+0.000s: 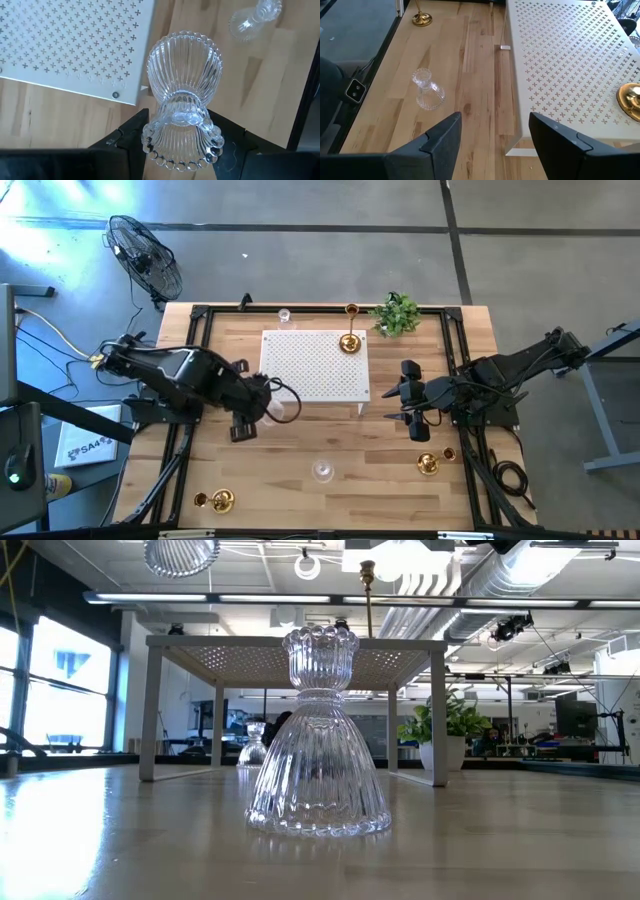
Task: Pick & Place candle stick holders
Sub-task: Put the middle left transparent glass candle holder on the shelf
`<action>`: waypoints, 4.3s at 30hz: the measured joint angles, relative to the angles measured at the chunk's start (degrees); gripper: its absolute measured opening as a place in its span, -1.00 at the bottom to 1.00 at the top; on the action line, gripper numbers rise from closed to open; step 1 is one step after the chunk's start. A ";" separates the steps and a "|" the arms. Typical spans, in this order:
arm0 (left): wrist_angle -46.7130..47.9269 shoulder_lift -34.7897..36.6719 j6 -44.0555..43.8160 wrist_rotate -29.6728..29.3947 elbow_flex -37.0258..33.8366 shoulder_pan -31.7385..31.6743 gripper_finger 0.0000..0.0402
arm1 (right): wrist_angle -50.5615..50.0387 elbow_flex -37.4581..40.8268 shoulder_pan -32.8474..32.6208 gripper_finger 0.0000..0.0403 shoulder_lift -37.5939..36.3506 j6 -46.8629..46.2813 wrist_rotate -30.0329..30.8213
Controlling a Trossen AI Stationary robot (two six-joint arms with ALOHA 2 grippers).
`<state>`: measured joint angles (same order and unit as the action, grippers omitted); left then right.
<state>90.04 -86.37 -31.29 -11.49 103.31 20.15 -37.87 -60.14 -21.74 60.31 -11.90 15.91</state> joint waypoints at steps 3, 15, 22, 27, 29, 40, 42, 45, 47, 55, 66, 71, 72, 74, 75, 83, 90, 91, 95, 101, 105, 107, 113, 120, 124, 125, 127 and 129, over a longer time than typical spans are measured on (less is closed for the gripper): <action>0.01 -0.04 -0.88 0.18 0.04 -2.16 -0.20 | 0.00 0.00 -0.01 0.12 0.00 -0.02 0.00; -0.18 -2.31 6.88 6.72 0.01 -14.20 -0.20 | 0.01 0.00 -0.01 0.12 0.00 -0.01 0.01; 0.03 -2.73 10.26 9.06 0.06 -19.59 -0.20 | 0.00 0.00 0.00 0.12 0.00 -0.02 0.01; -0.03 -2.73 12.09 9.47 0.06 -22.17 -0.20 | 0.00 0.00 -0.01 0.11 0.00 -0.01 0.01; -0.04 -2.73 12.33 9.45 0.06 -23.22 -0.20 | 0.00 0.00 0.00 0.12 0.00 -0.02 -0.01; -0.05 -2.73 16.52 9.42 0.06 -28.87 -0.20 | 0.00 0.00 0.00 0.12 0.00 -0.02 0.01; -0.03 -2.73 16.96 9.41 0.06 -30.20 -0.20 | 0.00 0.00 -0.01 0.11 0.00 -0.02 0.01; -0.03 -2.73 18.87 9.00 0.06 -32.18 -0.20 | 0.00 0.00 0.00 0.12 0.00 -0.01 0.00; -0.03 -2.73 19.34 8.22 0.06 -33.57 -0.20 | 0.00 0.00 0.00 0.12 0.00 0.00 0.01; -0.03 -2.95 21.97 8.15 0.04 -38.91 -0.20 | 0.00 0.00 0.00 0.11 0.00 -0.02 0.01; -0.49 -5.53 24.18 6.54 -0.03 -41.13 -0.20 | 0.00 0.00 -0.02 0.12 0.00 -0.02 0.01; -0.96 -6.69 24.68 5.95 0.01 -41.23 -0.20 | 0.00 0.00 -0.01 0.12 0.00 -0.01 0.01; -1.00 -6.78 24.98 5.90 -0.03 -41.21 -0.20 | 0.00 0.00 -0.02 0.12 0.00 -0.01 0.00; -1.10 -7.26 25.13 5.88 0.06 -41.16 -0.20 | 0.00 0.00 0.00 0.11 0.00 0.00 0.01; -1.25 -7.43 25.11 6.14 0.08 -41.17 -0.20 | 0.02 0.00 -0.01 0.12 0.00 0.00 0.01; -0.36 -9.27 26.00 6.23 0.26 -42.27 -0.20 | 0.02 0.00 0.00 0.11 0.00 -0.01 0.01; -0.70 -9.36 26.58 6.71 0.23 -42.28 -0.20 | 0.01 0.00 -0.01 0.12 0.00 -0.02 0.01; -0.72 -9.38 26.59 7.26 0.23 -42.28 -0.20 | 0.01 0.00 -0.01 0.12 0.00 -0.01 0.01; -0.90 -9.48 26.58 9.37 0.06 -42.28 -0.09 | 0.00 0.00 0.00 0.12 0.00 0.00 0.01; -1.20 -9.53 26.56 9.75 -0.07 -42.25 0.13 | 0.00 0.00 0.00 0.11 0.00 -0.01 0.01; -1.55 -9.69 26.56 9.71 -0.09 -42.25 0.15 | 0.00 0.00 0.00 0.12 0.00 0.00 0.01; -1.59 -9.64 26.56 9.71 -0.07 -42.25 0.15 | 0.01 0.00 0.00 0.12 0.00 0.00 0.01; -1.69 -9.64 26.56 9.45 -0.07 -42.25 0.16 | 0.01 0.00 -0.01 0.12 0.00 -0.01 0.01; -4.39 -9.62 26.82 8.40 -0.03 -42.25 0.16 | 0.01 0.00 -0.01 0.11 0.00 -0.01 0.01; -5.79 -9.62 27.06 8.40 -0.03 -42.25 0.16 | 0.02 0.00 0.00 0.11 0.00 -0.02 0.01; -6.23 -9.62 27.10 8.40 -0.03 -42.25 0.16 | 0.02 0.00 -0.02 0.11 0.00 -0.02 0.01; -6.74 -9.62 27.15 8.42 -0.03 -42.25 0.16 | 0.02 0.00 0.00 0.12 0.00 -0.01 0.01; -6.61 -9.60 27.37 8.04 -0.03 -42.25 0.16 | 0.01 0.00 -0.01 0.11 0.00 -0.02 0.01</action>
<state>83.44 -95.96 -3.92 -3.45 103.28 -22.11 -37.86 -60.14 -21.75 60.31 -11.92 15.92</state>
